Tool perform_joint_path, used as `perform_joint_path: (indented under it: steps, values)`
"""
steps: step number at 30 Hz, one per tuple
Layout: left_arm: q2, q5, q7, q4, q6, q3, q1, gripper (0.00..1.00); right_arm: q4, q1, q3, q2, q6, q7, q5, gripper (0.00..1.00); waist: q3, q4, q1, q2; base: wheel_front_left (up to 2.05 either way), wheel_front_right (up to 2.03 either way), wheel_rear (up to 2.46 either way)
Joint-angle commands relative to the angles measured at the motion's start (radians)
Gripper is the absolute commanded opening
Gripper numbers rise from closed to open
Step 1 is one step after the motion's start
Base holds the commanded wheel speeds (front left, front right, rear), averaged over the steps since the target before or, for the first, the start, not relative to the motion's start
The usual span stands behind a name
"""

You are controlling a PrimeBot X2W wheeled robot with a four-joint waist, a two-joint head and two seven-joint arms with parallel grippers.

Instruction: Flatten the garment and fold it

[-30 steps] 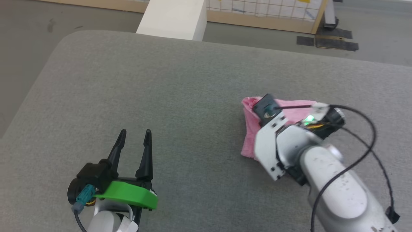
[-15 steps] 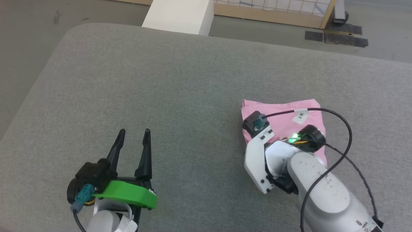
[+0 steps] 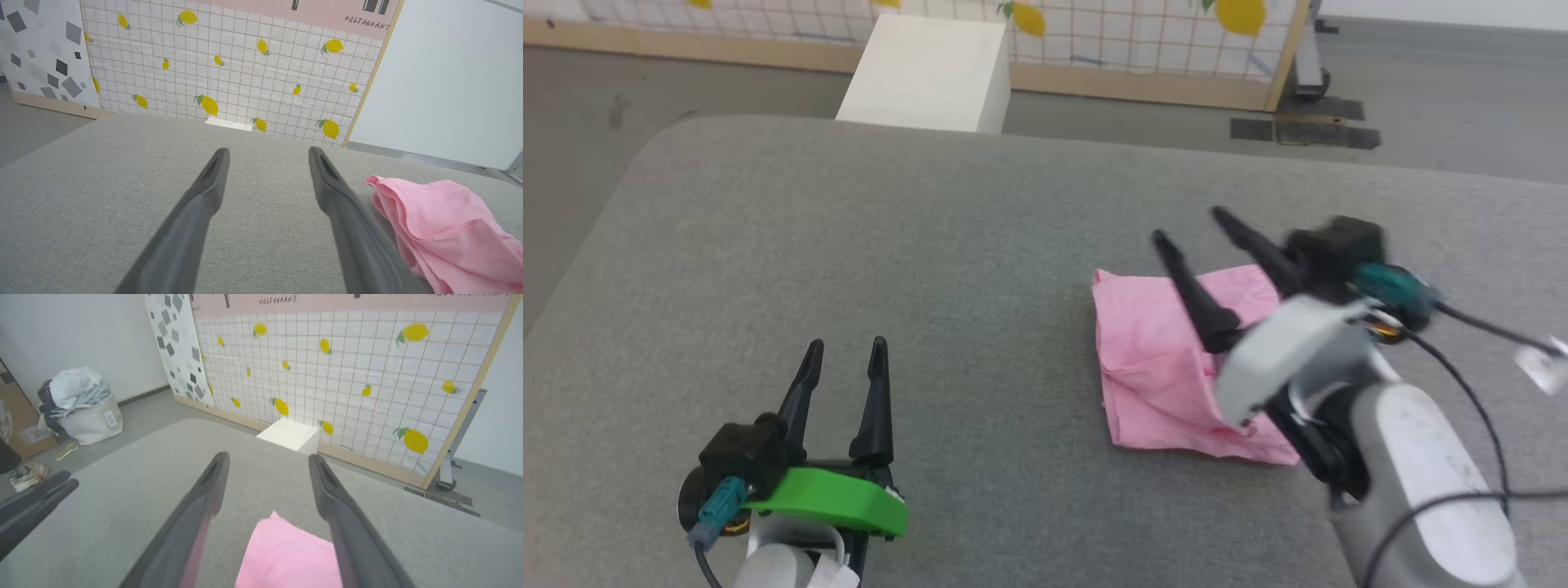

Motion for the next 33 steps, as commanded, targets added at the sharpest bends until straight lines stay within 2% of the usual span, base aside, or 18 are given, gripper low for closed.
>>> perform_joint_path:
  steps: [1,6,14,22,33]
  values:
    - [-0.003,-0.007,-0.005,0.000,-0.002,0.007,0.018,1.00,-0.027,0.043,-0.035,0.003,-0.001,-0.049,-0.013,1.00,-0.036,-0.038,0.0000,-0.0001,0.00,0.00,0.00]
    - [-0.003,-0.004,-0.005,0.001,-0.002,0.016,0.031,1.00,-0.089,0.167,-0.166,0.009,-0.001,-0.216,-0.049,1.00,-0.059,-0.070,0.0000,-0.0001,0.00,0.00,0.00]
    - [-0.003,0.001,-0.005,0.010,-0.004,0.012,0.043,1.00,-0.080,0.331,-0.285,0.011,-0.001,-0.368,-0.124,1.00,-0.087,-0.088,0.0000,-0.0001,0.00,0.00,0.00]
    - [-0.003,0.004,-0.005,0.023,-0.005,-0.005,0.057,1.00,-0.075,0.449,-0.336,0.011,-0.001,-0.410,-0.160,1.00,-0.106,-0.093,0.0000,-0.0001,0.00,0.00,0.00]
    - [-0.003,0.004,-0.005,0.035,-0.006,-0.016,0.059,1.00,-0.077,0.486,-0.325,0.012,-0.001,-0.400,-0.171,1.00,-0.105,-0.103,0.0000,-0.0001,0.00,0.00,0.00]
